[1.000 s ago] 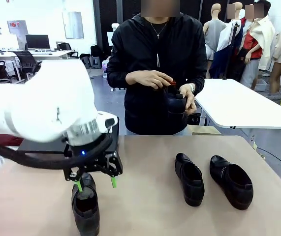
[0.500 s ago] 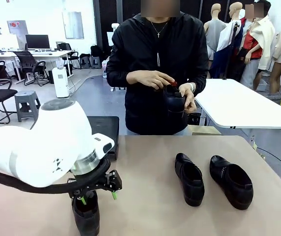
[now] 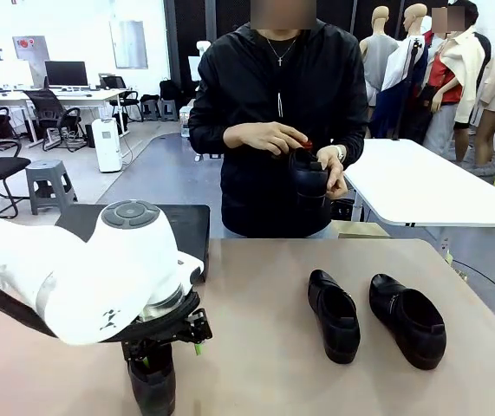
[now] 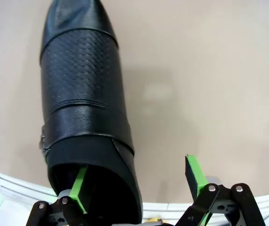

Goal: Organize the shoes by placing them on the stand.
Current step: Place the Shoe from the middle of the table onto the Shoes Stand.

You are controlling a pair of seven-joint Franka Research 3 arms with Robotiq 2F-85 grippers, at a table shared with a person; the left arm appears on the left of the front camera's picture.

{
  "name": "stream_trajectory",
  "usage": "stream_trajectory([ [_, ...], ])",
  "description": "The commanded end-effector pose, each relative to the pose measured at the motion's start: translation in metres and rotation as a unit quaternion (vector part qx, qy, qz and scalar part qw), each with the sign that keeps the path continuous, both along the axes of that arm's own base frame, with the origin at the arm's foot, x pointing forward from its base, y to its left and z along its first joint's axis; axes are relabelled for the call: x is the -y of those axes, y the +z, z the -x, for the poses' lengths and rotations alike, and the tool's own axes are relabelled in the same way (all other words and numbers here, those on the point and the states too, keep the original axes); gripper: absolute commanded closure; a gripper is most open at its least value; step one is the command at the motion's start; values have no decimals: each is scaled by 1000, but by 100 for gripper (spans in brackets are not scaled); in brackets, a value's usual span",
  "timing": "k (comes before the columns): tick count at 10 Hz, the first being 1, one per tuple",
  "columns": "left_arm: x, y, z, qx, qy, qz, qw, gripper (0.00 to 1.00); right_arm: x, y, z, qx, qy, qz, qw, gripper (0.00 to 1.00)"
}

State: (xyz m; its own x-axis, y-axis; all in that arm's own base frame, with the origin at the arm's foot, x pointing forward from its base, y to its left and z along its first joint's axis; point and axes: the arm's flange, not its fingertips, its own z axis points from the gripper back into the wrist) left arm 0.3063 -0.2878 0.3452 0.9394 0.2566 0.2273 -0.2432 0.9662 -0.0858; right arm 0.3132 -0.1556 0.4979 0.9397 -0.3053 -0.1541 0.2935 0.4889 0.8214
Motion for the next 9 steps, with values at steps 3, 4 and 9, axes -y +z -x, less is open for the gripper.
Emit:
stream_trajectory([
  [3, 17, -4, -9, -7, 37, -24, 999, 73, 3, 4, 1, -6, 5, 4, 1000, 0],
  [4, 19, -4, -10, -8, 37, -21, 999, 100, 3, 4, 1, -6, 5, 4, 1000, 0],
  [9, 7, 3, -12, -4, 60, -27, 998, 100, 3, 4, 1, -6, 5, 4, 1000, 0],
])
